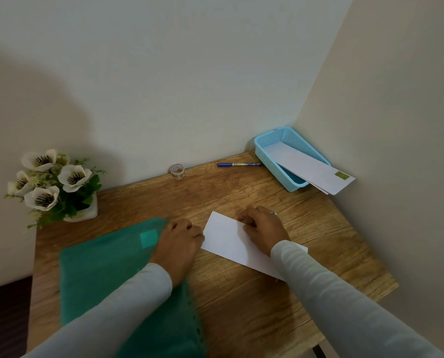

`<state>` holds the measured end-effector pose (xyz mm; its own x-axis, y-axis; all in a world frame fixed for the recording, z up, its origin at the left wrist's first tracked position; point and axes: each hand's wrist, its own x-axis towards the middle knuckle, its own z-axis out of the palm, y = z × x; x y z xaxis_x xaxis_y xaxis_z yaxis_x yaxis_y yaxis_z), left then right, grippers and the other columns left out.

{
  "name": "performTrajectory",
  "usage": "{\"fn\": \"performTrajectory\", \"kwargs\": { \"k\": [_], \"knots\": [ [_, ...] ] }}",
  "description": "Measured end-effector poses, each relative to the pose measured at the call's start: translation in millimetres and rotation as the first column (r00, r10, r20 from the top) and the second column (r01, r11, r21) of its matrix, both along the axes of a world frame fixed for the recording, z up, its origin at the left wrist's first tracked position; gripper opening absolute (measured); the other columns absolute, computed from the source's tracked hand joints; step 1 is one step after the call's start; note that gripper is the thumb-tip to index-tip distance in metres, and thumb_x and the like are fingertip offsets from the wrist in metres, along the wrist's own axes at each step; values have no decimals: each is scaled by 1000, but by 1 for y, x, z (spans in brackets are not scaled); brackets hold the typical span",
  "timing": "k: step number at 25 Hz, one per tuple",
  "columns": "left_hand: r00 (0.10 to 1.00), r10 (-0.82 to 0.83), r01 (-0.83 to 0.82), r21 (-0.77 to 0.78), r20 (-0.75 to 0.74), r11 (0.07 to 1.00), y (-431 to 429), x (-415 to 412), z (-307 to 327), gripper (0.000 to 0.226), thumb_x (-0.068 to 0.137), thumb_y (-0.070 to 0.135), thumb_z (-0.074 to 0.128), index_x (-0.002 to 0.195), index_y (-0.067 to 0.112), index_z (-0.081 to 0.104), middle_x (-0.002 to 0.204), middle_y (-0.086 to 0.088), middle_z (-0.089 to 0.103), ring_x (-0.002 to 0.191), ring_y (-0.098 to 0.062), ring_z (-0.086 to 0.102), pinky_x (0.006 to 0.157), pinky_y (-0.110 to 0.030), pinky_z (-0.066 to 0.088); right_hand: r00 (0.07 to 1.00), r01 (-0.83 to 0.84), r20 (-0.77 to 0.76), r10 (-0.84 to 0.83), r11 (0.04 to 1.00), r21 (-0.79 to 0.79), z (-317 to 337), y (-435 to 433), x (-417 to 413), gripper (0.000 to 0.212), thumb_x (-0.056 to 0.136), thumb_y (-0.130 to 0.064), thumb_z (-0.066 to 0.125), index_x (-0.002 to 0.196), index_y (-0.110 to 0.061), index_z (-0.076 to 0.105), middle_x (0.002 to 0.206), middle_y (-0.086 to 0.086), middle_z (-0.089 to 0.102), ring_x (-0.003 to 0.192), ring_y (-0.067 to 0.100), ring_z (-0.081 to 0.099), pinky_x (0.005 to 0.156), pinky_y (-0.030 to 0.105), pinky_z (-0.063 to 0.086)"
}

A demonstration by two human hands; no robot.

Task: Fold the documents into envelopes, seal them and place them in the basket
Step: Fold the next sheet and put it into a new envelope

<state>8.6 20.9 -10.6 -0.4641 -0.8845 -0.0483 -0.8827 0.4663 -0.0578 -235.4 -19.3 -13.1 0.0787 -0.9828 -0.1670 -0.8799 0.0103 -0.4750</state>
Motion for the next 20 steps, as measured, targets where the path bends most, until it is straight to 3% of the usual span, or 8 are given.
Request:
{"fn": "performTrajectory", "kwargs": {
  "k": [5,8,12,15,17,20],
  "knots": [
    [1000,13,-13,9,-16,1000,24,4,-7,46,92,19,67,137,18,61,142,-4,57,129,-31,50,107,-52,41,1000,-21,-21,21,1000,-12,0,-1,2,31,95,-15,67,119,-33,70,113,-9,66,107,14,58,99,36,52],
    [998,-17,15,-45,-57,999,35,8,-16,52,65,20,90,115,18,75,120,-2,71,109,-29,64,88,-52,55,998,-39,-46,37,999,-36,0,-1,4,29,96,-15,65,120,-31,69,116,-7,67,108,16,59,99,35,52],
    [989,0,-15,-99,-148,995,43,10,-30,58,64,20,88,120,18,73,123,-2,69,111,-30,64,87,-53,56,991,-64,-120,62,998,-20,5,0,8,32,98,-15,60,125,-30,66,124,-3,66,114,20,59,101,36,51],
    [986,4,-25,-121,-168,992,48,12,-34,59,70,24,86,126,16,70,129,-3,67,114,-30,63,91,-53,54,894,-335,-325,307,942,-33,12,6,27,46,95,-13,59,139,-25,59,141,1,56,124,27,53,107,40,46],
    [984,4,-27,-128,-180,991,51,13,-34,57,73,29,85,127,18,69,129,-3,67,115,-29,63,92,-53,54,819,-508,-321,476,861,-19,13,17,49,53,93,-16,64,144,-24,54,148,0,50,130,28,49,110,42,44],
    [979,4,-32,-135,-205,990,52,13,-34,54,75,33,84,125,19,70,125,-2,69,112,-28,65,91,-51,55,758,-607,-309,575,795,-11,5,28,64,58,90,-19,71,145,-22,52,150,-3,49,129,29,51,105,44,48]
  ]
}}
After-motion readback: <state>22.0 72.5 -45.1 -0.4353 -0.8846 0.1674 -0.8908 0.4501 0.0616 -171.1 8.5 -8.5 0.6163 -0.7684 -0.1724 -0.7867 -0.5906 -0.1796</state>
